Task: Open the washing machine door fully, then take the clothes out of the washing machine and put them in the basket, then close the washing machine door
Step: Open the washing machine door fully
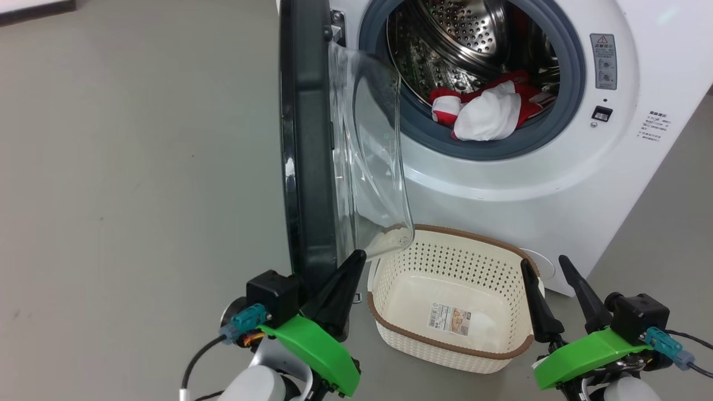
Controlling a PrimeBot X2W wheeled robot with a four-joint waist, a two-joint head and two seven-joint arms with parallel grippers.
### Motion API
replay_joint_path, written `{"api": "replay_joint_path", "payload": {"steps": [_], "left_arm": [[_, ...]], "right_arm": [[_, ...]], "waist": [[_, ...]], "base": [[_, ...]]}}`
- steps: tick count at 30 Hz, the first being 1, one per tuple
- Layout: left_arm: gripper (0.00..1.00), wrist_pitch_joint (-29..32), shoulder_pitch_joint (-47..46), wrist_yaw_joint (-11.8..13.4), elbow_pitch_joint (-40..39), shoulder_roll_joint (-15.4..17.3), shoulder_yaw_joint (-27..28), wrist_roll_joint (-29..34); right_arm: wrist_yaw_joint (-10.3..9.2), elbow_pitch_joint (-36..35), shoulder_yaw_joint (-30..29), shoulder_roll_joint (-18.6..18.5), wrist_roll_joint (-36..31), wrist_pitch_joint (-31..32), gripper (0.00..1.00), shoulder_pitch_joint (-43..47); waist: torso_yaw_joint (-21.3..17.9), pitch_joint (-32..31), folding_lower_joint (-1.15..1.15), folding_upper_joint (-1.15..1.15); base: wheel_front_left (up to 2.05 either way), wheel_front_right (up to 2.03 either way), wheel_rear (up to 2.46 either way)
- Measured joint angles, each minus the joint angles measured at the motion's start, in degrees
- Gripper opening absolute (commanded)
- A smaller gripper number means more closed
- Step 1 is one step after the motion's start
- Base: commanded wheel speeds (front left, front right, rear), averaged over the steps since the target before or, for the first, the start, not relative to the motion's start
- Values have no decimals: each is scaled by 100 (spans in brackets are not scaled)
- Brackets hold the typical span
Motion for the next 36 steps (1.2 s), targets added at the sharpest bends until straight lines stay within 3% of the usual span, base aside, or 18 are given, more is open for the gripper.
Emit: {"api": "replay_joint_path", "payload": {"steps": [11,30,36], "left_arm": [[0,38,14,234,101,23,116,-42],[0,-174,130,844,41,615,934,-202],[0,-360,127,910,185,757,1210,-254]], "right_arm": [[0,-18,-85,-1,0,0,100,26],[0,22,45,0,-90,0,100,107],[0,46,47,0,-164,0,100,87]], "waist": [[138,-30,0,0],[338,186,0,0],[339,266,0,0]], "base": [[0,0,0],[0,0,0],[0,0,0]]}}
